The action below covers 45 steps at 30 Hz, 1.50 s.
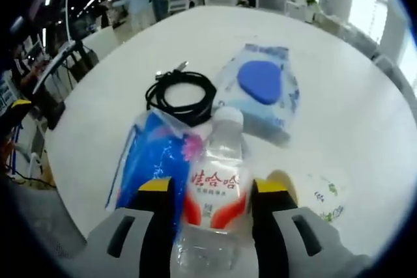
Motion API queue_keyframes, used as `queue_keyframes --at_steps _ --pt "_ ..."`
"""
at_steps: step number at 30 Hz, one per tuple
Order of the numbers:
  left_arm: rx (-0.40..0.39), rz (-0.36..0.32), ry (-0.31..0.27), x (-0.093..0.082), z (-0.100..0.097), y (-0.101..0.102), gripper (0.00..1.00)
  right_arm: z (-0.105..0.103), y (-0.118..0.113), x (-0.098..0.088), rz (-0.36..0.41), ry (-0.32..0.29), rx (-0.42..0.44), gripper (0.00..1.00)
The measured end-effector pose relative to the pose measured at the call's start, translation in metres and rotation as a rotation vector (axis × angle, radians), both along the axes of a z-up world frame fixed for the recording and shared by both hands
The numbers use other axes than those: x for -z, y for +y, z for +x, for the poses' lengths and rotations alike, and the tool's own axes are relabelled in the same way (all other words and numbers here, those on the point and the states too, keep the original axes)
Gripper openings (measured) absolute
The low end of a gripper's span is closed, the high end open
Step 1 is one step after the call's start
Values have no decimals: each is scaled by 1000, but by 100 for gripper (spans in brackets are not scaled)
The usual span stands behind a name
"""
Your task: Arrange the tabletop items into an orderly group along one side of the table until the central work area is clear of visible clutter.
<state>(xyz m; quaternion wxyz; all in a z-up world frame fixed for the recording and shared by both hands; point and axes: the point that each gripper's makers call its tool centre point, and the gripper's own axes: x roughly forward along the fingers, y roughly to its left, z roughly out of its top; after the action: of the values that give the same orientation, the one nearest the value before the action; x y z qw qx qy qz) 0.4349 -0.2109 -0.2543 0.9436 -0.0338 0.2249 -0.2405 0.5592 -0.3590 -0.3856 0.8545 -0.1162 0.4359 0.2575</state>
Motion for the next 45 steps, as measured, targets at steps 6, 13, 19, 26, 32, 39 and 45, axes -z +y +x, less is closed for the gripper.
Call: queue_keyframes --at_steps 6,13,19,26,32,39,45 --pt "1 2 0 0 0 0 80 1 -1 6 -24 12 2 45" --pt "-6 1 -2 0 1 1 80 0 -3 10 -19 30 12 46" --pt "-10 2 -5 -1 1 1 79 1 -4 9 -10 29 32 44" --pt "-11 2 -7 -2 1 1 78 0 -4 8 2 35 45 41" --pt "-8 4 -6 -2 1 1 78 -1 -5 7 25 50 65 39" --pt "-6 4 -5 -1 1 1 77 -2 -5 6 47 54 75 38" --pt "-2 4 -3 -1 1 0 77 -2 -4 5 59 51 73 37"
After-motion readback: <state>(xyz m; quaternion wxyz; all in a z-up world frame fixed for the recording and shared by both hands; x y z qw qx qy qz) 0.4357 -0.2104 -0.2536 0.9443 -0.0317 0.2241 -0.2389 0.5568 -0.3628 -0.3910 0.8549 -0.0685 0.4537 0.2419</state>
